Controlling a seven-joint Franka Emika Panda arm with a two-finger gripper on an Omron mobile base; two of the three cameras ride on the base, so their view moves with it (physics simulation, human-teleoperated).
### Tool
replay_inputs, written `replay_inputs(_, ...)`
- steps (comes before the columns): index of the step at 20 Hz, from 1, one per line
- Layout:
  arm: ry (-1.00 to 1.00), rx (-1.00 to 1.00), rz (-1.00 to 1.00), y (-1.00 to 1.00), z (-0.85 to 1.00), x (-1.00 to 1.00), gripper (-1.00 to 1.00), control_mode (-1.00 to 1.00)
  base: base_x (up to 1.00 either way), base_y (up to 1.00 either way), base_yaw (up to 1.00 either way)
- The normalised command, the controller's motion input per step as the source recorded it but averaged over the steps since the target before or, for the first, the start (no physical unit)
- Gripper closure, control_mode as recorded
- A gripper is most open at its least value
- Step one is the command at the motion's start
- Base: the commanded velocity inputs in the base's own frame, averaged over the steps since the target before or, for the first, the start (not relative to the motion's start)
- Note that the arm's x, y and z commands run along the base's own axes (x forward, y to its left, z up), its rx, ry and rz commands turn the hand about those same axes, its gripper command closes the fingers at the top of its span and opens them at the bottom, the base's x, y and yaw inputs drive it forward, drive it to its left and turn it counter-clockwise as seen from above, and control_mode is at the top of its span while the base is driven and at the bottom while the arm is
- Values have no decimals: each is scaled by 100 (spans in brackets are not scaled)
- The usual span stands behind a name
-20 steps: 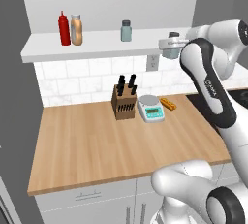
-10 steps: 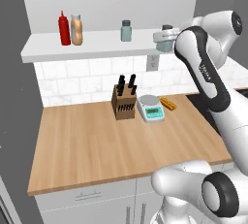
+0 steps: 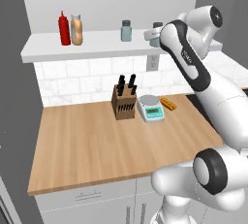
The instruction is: Put the shaker and condiment bottle from the counter next to their counterparts in the cabinet.
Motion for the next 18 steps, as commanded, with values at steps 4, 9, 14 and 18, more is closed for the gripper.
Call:
replay_inputs(4, 0, -4, 0, 0, 0, 57, 100, -100, 0, 0, 0)
replay_inputs(9, 6, 1, 4, 0, -13, 76, 100, -100, 0, 0, 0)
replay_inputs(14, 1, 1, 6, 0, -15, 63, 100, -100, 0, 0, 0)
replay_inputs(18, 0, 0, 6, 0, -11, 48, 100, -100, 0, 0, 0)
